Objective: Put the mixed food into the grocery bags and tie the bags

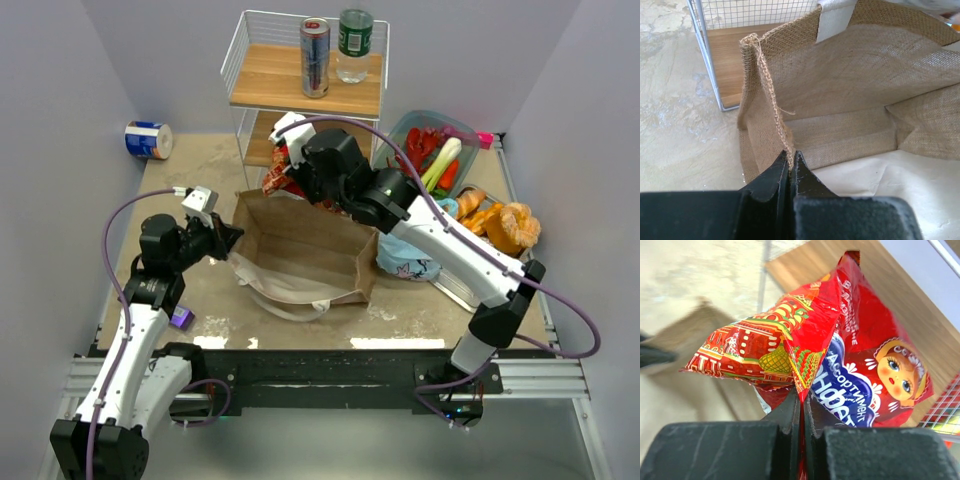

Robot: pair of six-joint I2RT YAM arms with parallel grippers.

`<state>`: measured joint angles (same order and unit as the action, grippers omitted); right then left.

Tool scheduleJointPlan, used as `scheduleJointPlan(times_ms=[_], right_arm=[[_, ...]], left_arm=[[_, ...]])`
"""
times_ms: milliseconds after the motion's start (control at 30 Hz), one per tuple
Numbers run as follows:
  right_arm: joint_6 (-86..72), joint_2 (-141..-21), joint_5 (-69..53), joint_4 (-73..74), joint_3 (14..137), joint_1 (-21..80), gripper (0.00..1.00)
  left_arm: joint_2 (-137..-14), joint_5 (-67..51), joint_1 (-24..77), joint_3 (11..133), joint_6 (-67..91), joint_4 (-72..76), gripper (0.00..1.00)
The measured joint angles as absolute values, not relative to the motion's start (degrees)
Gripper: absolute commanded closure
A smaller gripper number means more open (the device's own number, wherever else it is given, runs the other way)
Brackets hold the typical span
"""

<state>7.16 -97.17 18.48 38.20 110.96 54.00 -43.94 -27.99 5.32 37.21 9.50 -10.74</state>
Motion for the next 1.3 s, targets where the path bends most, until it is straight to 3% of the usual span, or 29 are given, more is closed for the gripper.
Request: scheduleJointPlan(times_ms=[567, 1300], right_arm=[[0.64, -80.97, -8.43, 38.35, 103.22, 58.33, 1.00], [-7.70, -72.88, -11.84, 25.93, 96.86, 58.06, 1.00]], left_arm=[[-45.08, -28.34, 5.32, 37.21, 9.96, -9.87, 1.00], [-45.67, -28.34, 5.32, 37.21, 9.96, -9.28, 1.00]])
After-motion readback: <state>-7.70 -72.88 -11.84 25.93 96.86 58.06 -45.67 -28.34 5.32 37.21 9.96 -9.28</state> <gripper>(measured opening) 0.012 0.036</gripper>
